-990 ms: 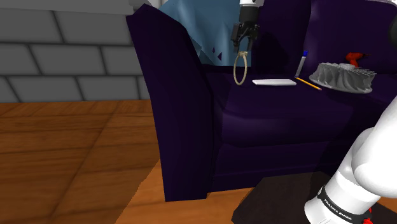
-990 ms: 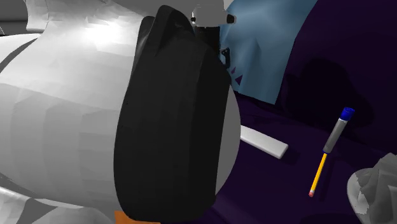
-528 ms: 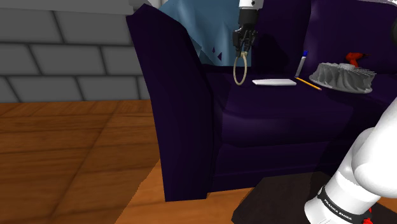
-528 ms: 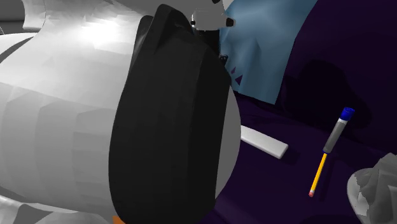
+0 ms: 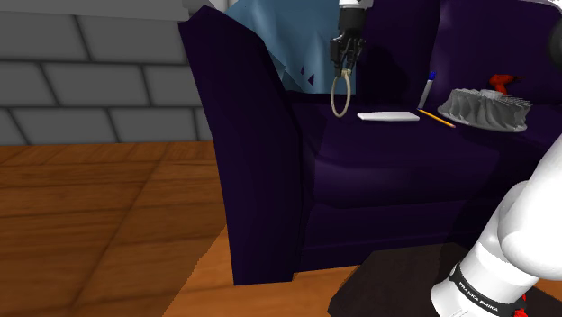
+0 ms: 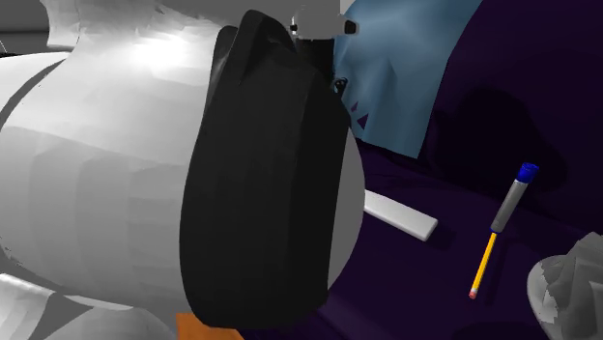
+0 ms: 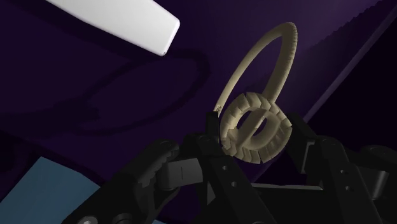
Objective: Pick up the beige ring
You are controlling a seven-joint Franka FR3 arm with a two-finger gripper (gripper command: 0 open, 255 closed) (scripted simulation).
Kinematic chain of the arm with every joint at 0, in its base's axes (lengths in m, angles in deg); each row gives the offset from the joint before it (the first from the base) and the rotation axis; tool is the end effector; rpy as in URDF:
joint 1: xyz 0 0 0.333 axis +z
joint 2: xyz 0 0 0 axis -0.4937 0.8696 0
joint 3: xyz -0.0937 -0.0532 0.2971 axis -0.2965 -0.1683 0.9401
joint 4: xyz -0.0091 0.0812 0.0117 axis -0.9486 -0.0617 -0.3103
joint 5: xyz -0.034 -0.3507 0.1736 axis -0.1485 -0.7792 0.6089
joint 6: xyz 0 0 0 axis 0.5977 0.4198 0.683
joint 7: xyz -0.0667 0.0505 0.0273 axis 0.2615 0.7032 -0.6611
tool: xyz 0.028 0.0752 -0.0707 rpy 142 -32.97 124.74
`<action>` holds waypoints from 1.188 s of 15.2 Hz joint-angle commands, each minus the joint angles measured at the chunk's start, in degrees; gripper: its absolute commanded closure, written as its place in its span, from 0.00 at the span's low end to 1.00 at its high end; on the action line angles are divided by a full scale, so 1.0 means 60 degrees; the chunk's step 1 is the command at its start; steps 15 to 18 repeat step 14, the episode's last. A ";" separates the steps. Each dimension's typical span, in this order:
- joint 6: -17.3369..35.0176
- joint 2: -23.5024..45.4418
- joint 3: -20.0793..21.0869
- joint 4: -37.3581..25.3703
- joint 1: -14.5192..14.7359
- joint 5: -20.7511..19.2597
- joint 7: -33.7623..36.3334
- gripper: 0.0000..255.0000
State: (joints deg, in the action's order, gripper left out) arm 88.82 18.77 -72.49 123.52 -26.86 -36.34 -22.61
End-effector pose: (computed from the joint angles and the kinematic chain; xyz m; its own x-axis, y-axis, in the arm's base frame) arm 0.5278 -0.0401 0.6864 0.9979 -0.0643 -0.0051 -0.0643 -0.9979 -0.0035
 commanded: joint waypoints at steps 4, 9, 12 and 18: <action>-0.0773 0.0367 -0.0021 -0.1134 -0.0020 0.0046 -0.0030 1.00; -0.1655 0.0903 -0.0054 -0.2547 -0.0063 0.0120 -0.0073 1.00; -0.2259 0.1328 -0.0081 -0.3574 -0.0107 0.0185 -0.0106 1.00; -0.2290 0.1349 -0.0081 -0.3625 -0.0110 0.0188 -0.0107 1.00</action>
